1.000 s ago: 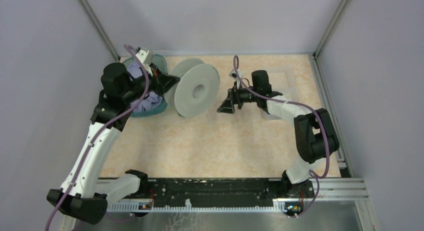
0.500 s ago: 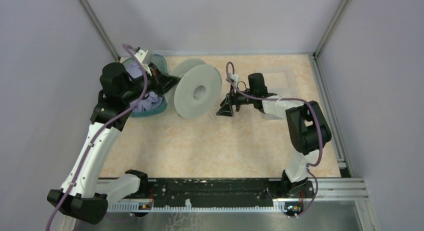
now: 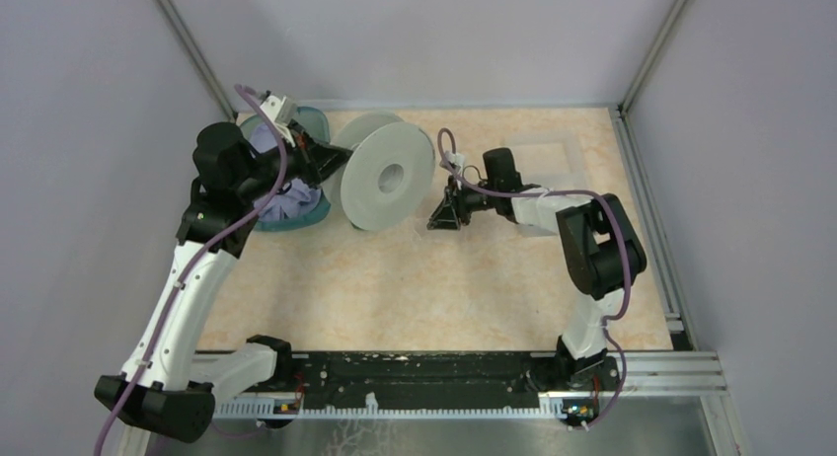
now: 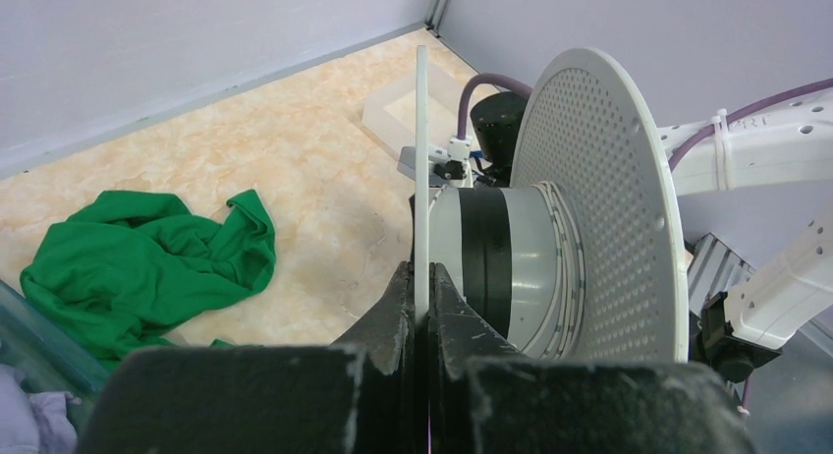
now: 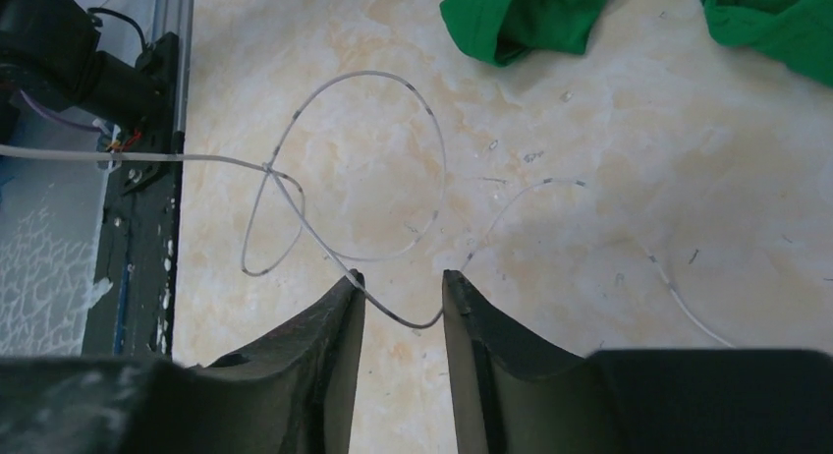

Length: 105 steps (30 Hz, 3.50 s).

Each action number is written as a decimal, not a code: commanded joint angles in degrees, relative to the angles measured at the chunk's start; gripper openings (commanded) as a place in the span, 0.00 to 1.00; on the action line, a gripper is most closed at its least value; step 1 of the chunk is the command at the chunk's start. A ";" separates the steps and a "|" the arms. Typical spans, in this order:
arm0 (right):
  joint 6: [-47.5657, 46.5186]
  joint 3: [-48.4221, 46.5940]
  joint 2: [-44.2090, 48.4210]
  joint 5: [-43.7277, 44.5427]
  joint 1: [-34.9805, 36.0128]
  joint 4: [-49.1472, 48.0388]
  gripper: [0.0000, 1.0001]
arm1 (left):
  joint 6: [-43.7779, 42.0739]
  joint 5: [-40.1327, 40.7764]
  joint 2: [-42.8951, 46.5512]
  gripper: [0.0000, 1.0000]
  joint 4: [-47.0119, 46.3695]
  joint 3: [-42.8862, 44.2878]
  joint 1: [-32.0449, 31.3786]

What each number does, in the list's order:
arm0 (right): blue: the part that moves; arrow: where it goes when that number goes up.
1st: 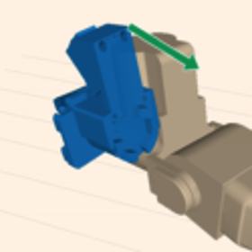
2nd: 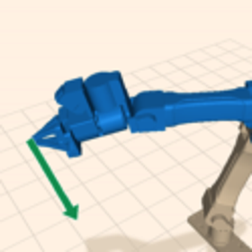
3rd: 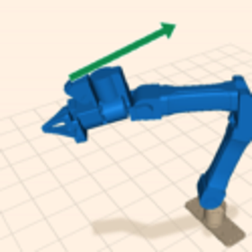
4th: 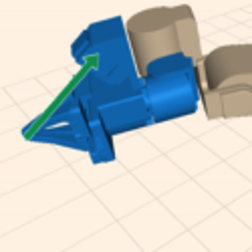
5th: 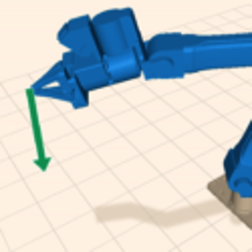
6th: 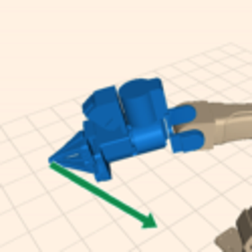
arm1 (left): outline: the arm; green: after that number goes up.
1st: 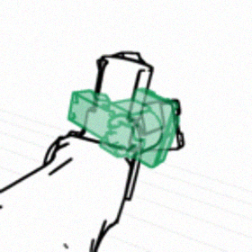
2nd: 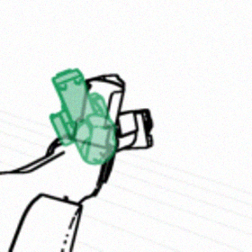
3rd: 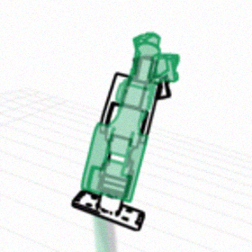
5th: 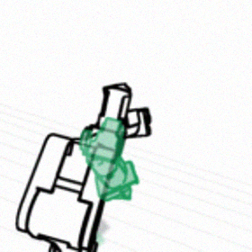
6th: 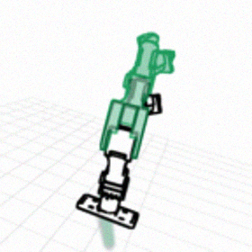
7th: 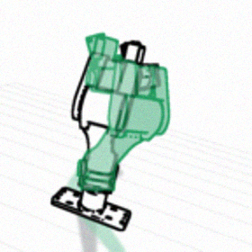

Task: Wrap the cables
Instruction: Wrap the cable around the cable reel.

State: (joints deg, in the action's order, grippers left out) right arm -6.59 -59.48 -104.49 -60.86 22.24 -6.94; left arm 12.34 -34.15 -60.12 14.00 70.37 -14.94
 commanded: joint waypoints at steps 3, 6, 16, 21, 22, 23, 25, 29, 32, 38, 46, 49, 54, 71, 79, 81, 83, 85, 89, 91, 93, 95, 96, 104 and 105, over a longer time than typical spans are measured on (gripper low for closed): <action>-1.56 -1.95 2.69 2.05 0.22 0.30 0.10 | 1.50 -0.15 1.19 0.00 -5.03 1.36 0.94; -1.56 -1.58 4.63 6.87 -0.52 1.76 0.00 | 1.48 1.80 1.43 0.00 -4.17 2.42 1.38; 0.67 -4.86 14.14 24.89 -6.46 19.66 0.00 | 3.35 23.14 0.34 0.00 1.90 9.43 2.55; 1.71 -4.58 20.46 31.56 -8.01 23.54 0.00 | 4.13 31.51 0.16 0.00 3.58 10.83 4.39; 2.08 -4.73 21.44 32.60 -8.51 24.09 0.00 | 4.24 32.46 0.24 0.00 3.40 10.78 4.91; 2.24 -5.06 22.54 33.78 -9.01 24.78 0.00 | 4.23 33.29 0.33 0.00 3.14 10.63 5.45; 2.20 -6.03 23.58 35.41 -10.40 26.37 0.00 | 4.09 34.65 0.67 0.00 3.00 10.49 6.42; 1.75 -6.83 25.39 35.90 -14.04 28.86 0.00 | 3.79 36.51 0.75 0.00 2.49 10.66 7.64; 1.06 -6.34 26.88 35.38 -16.57 29.83 0.00 | 3.24 37.82 0.62 0.00 1.98 10.95 8.23; -0.62 -5.35 29.69 34.37 -21.70 31.11 0.00 | 2.68 39.23 -0.02 0.00 0.83 10.78 9.30; -2.24 -6.42 29.53 31.22 -28.80 32.92 0.00 | 2.71 38.98 -0.66 0.00 -0.01 10.31 10.37; -3.14 -6.22 29.55 27.70 -29.18 33.11 0.00 | 3.34 36.44 -0.87 0.00 -0.42 9.67 10.37; -2.72 -6.29 29.07 23.92 -26.15 33.08 0.00 | 4.67 31.09 -1.32 0.00 -1.50 7.64 10.37; -7.70 -3.91 20.69 19.05 -7.37 30.26 0.03 | 10.51 14.43 -0.85 0.00 -4.74 4.15 10.27; -8.86 -5.89 17.32 11.11 -4.08 31.16 0.04 | 12.04 12.70 -1.04 0.00 -6.74 0.68 10.15; -8.24 -6.77 16.64 8.16 -3.98 30.95 0.04 | 11.39 13.20 -1.42 0.00 -6.79 0.29 9.83; -7.83 -7.52 15.60 6.13 -3.96 31.08 0.04 | 11.04 13.56 -1.51 0.00 -6.85 -0.43 9.35; -7.97 -8.27 14.44 7.10 -3.70 32.35 0.04 | 10.26 14.20 -1.33 0.00 -6.86 -1.26 8.85; -7.77 -8.91 11.90 15.25 -2.86 34.12 0.04 | 8.28 15.66 -2.07 0.00 -6.23 -2.82 7.15; -6.43 -9.26 10.41 17.65 -2.82 34.32 0.06 | 8.31 15.86 -2.08 0.00 -7.07 -4.55 6.52; -5.43 -9.60 8.73 19.49 -2.81 34.30 0.09 | 7.54 16.71 -2.32 0.00 -7.40 -5.50 5.81; -4.62 -9.82 7.56 21.90 -2.77 34.00 0.11 | 7.21 16.83 -2.65 0.00 -7.40 -6.15 5.48; -4.46 -10.31 7.08 22.64 -2.77 34.27 0.12 | 7.31 16.62 -2.64 0.00 -7.67 -6.70 5.29; -3.40 -12.71 7.68 19.43 -2.62 32.86 0.21 | 6.14 16.21 -2.13 0.00 -8.22 -9.27 4.74; -2.82 -12.27 7.99 17.56 -2.45 31.32 0.22 | 6.04 15.98 -2.19 0.00 -8.17 -9.28 4.74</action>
State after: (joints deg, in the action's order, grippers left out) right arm -10.90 -69.19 -99.11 -38.17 18.96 28.93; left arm 18.76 -17.41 -63.59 11.31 61.17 -9.91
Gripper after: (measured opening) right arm 0.198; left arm 0.027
